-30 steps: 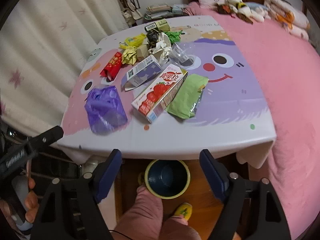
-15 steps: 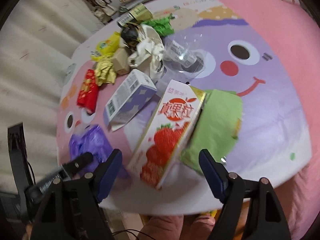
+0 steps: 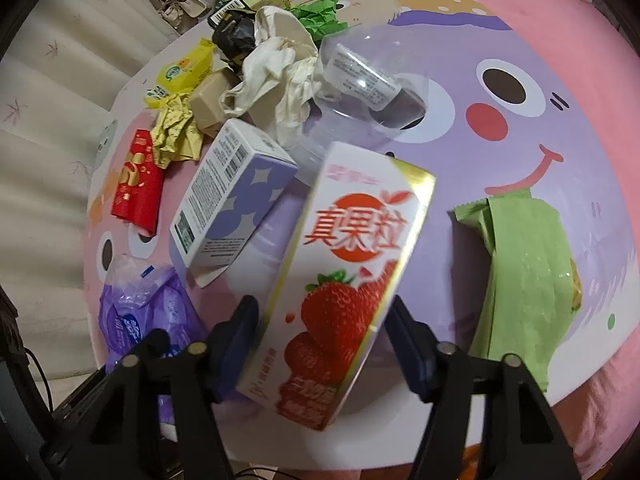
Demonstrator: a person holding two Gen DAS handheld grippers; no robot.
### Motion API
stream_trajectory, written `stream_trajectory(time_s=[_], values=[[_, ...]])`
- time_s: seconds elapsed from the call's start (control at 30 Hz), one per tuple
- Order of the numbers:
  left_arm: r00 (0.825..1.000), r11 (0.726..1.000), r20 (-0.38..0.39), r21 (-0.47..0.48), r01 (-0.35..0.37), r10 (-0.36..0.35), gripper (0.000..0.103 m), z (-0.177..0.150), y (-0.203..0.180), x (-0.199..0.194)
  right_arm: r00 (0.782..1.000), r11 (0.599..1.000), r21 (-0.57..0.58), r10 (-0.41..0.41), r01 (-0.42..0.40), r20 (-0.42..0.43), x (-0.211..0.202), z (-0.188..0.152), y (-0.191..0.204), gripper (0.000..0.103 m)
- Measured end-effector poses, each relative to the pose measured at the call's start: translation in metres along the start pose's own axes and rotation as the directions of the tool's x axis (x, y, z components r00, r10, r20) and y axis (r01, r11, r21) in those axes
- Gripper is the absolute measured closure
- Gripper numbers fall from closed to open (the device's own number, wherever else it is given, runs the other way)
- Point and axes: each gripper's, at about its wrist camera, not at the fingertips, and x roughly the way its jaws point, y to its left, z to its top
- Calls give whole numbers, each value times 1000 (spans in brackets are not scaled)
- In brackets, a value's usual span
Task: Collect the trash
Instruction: 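Grasp the purple plastic bag with the left tool while the right tool grasps the strawberry milk carton, then carry the bag and carton to the bin while both tools open to drop them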
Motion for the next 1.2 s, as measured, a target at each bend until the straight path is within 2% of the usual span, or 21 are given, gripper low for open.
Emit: stream_trajectory(time_s=[0.27, 0.33, 0.5, 0.67, 0.77, 0.93, 1.03, 1.2], values=[[992, 997, 125, 72, -21, 11, 91, -20, -25, -50, 993, 995, -26, 101, -100, 55, -50, -19, -12, 47], [988, 997, 152, 77, -13, 1, 91, -31, -17, -66, 989, 991, -47, 128, -125, 68, -63, -30, -16, 47], [979, 994, 201, 106, -5, -17, 91, -85, -8, -111, 976, 974, -116, 204, -194, 81, -94, -65, -19, 47], [974, 986, 224, 169, -4, -35, 91, -149, -18, -125, 966, 951, -191, 255, -243, 39, -104, -104, -24, 47], [981, 979, 191, 206, 2, -42, 91, -182, -22, -118, 971, 945, -222, 239, -239, -27, -96, -135, -38, 47], [998, 963, 60, 268, 17, -34, 91, -228, -30, -77, 969, 947, -228, 198, -228, -148, -60, -187, -62, 47], [1000, 956, 4, 293, 23, -25, 91, -248, -33, -47, 962, 959, -192, 167, -210, -217, -22, -208, -75, 47], [997, 958, -71, 286, 23, -3, 91, -262, -26, 23, 960, 977, -147, 115, -156, -255, 60, -224, -94, 47]])
